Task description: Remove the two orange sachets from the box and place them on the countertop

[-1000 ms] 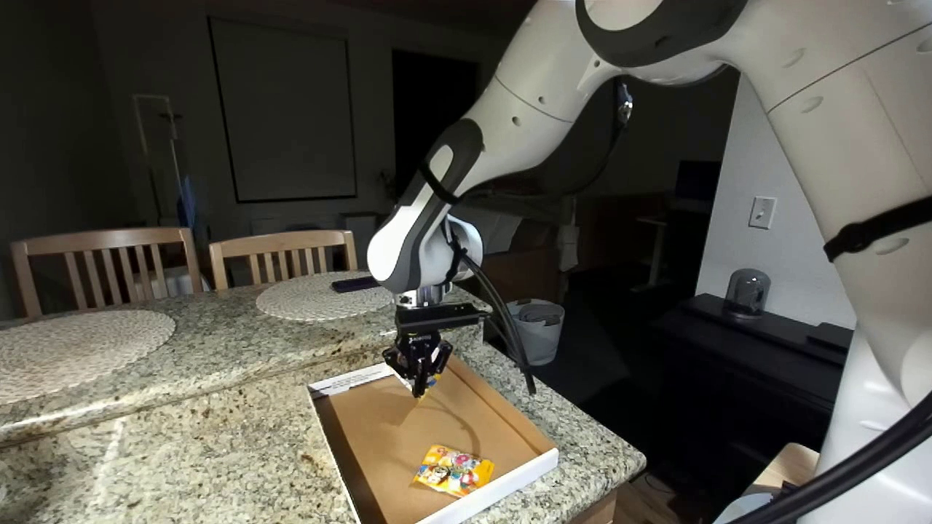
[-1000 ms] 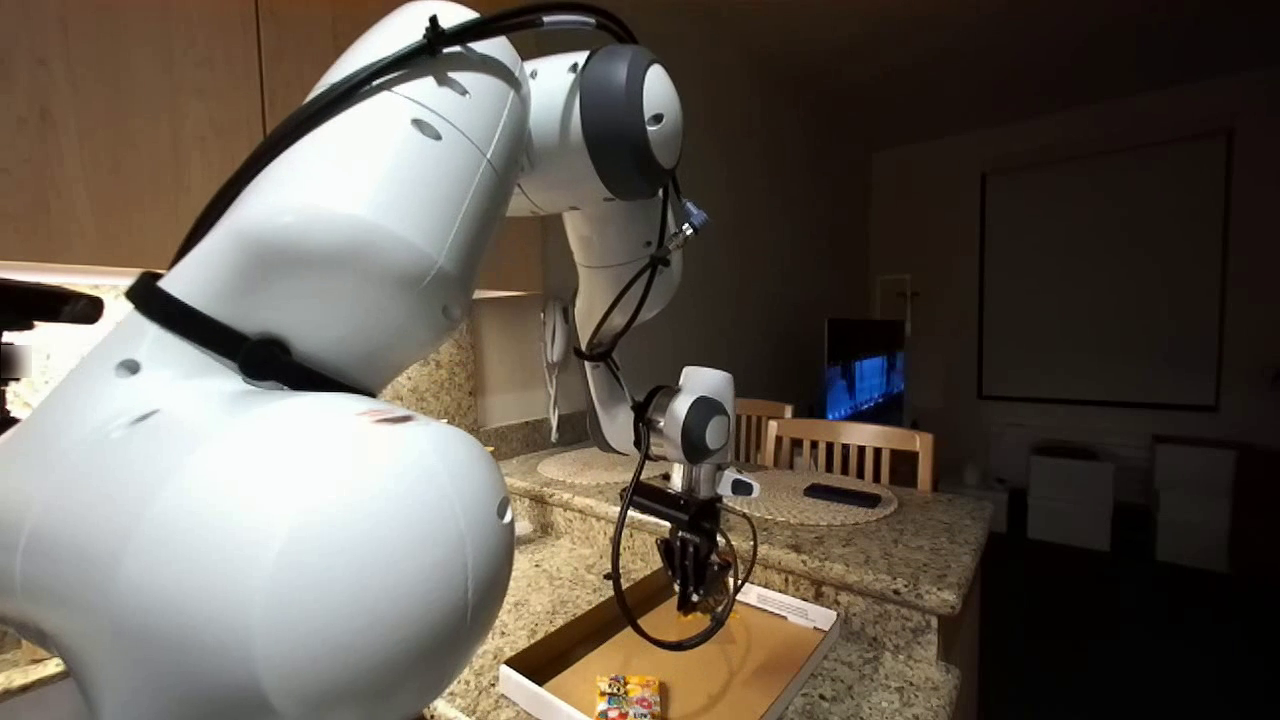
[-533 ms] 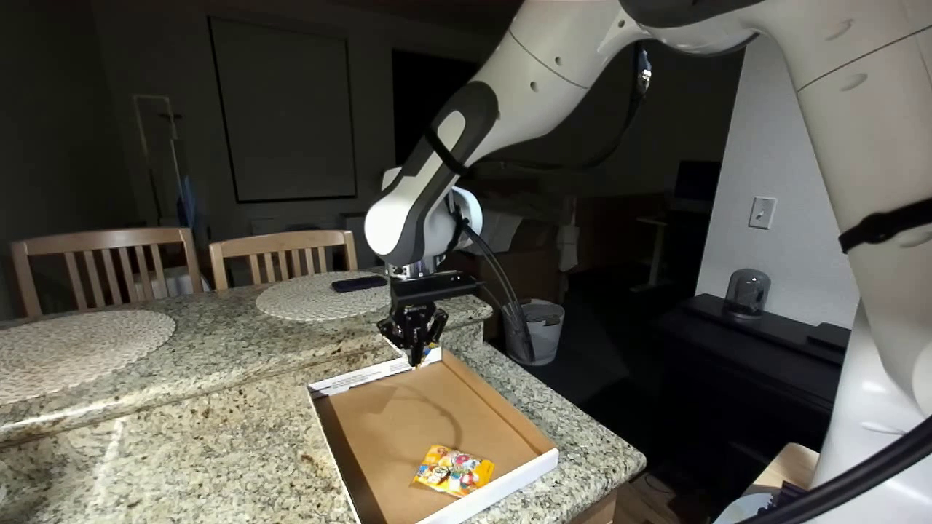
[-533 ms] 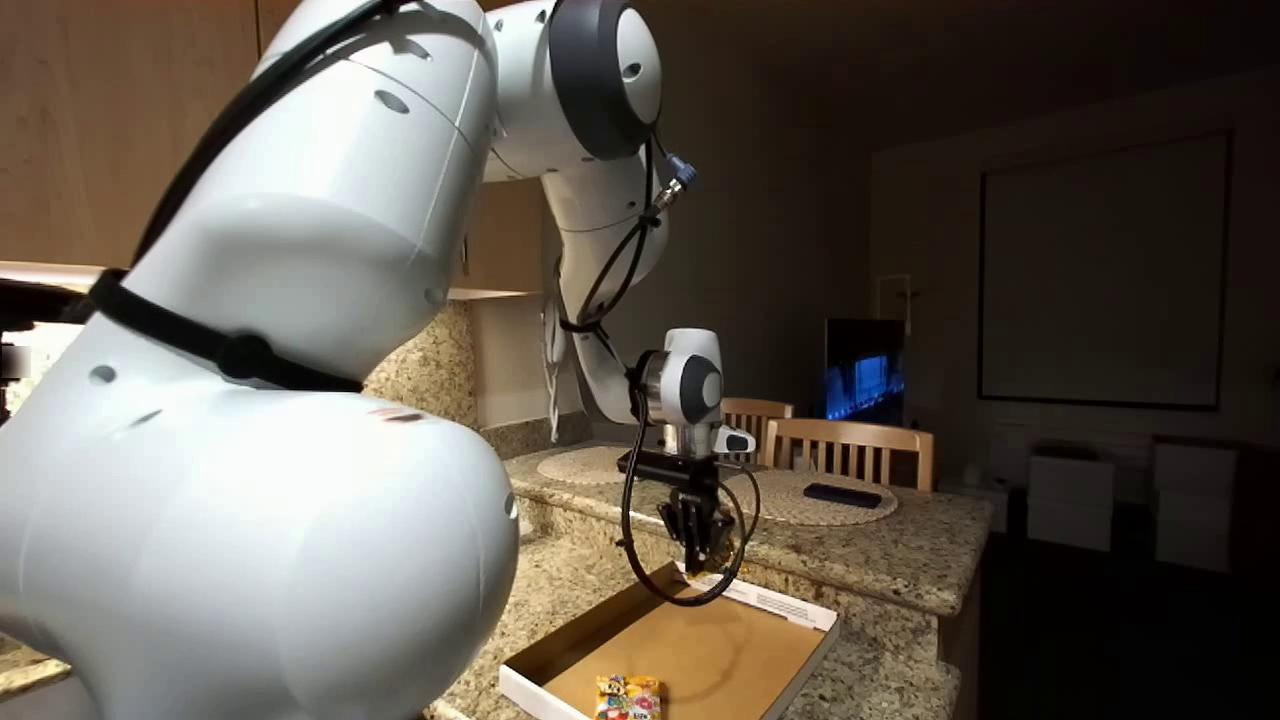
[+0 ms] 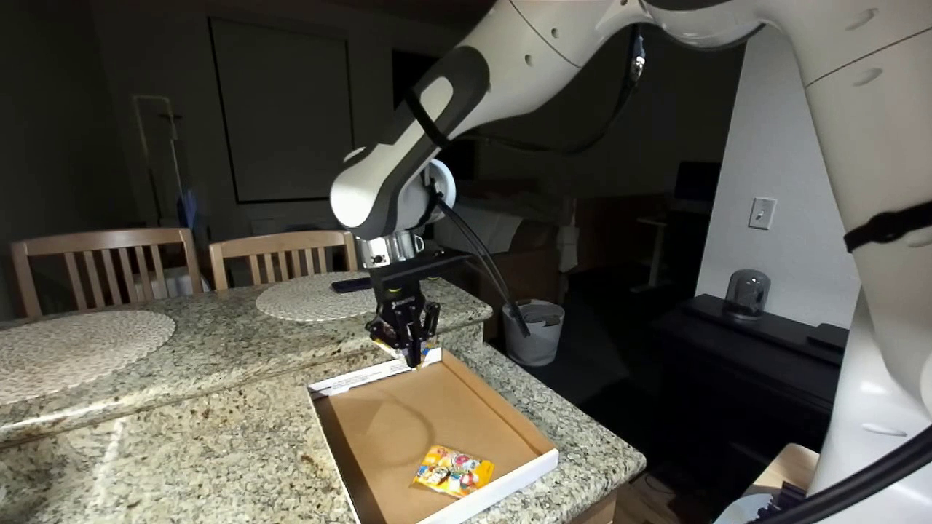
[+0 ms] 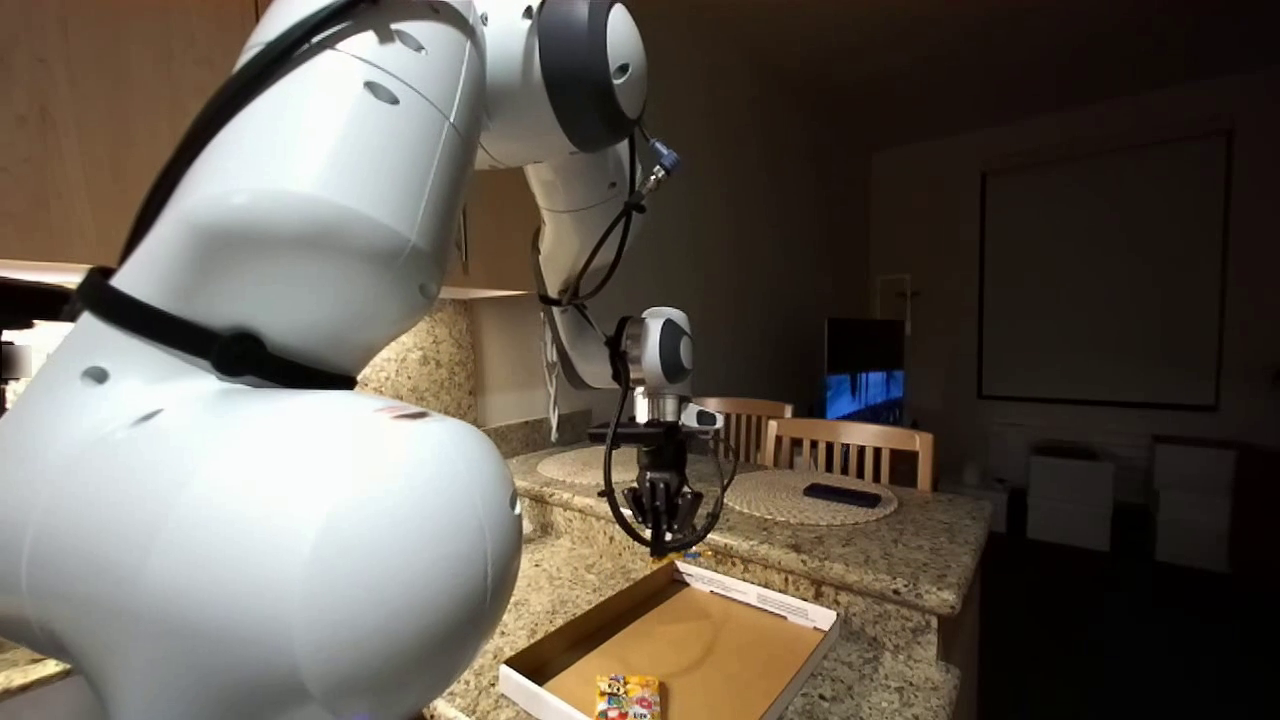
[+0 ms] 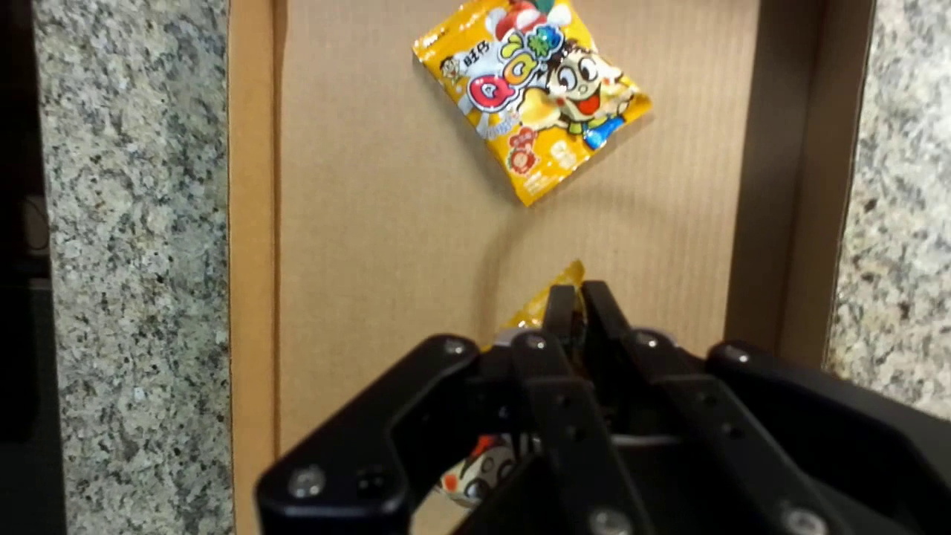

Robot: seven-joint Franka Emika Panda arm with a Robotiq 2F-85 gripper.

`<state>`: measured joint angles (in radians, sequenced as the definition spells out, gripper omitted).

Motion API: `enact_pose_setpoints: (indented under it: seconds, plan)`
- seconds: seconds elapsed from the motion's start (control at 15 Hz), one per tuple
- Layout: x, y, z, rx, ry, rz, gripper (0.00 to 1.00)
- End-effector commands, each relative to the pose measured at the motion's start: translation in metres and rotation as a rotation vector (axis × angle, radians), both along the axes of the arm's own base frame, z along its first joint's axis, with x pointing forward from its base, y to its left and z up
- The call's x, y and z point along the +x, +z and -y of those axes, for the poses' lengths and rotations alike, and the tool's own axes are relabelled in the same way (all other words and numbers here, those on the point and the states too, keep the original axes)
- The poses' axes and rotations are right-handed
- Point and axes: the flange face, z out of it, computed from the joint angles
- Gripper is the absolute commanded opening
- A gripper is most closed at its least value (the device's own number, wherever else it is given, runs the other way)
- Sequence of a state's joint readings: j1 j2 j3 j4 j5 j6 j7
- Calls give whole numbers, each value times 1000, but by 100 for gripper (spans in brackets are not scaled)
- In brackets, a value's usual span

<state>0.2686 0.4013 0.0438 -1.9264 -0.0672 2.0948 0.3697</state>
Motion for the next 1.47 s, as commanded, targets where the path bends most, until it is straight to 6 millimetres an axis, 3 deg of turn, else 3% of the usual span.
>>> enact_pose_setpoints:
  seconds: [0.0, 0.4, 0.73, 1.13, 1.4]
  plan:
    - [-7, 1, -43, -68, 120, -44, 6]
    - [-9, -22, -119, -95, 277, 19, 6]
    - [-2, -42, -167, -127, 357, 18, 6]
    - [4, -59, -208, -145, 444, 24, 6]
    - [-2, -57, -224, -94, 529, -3, 5]
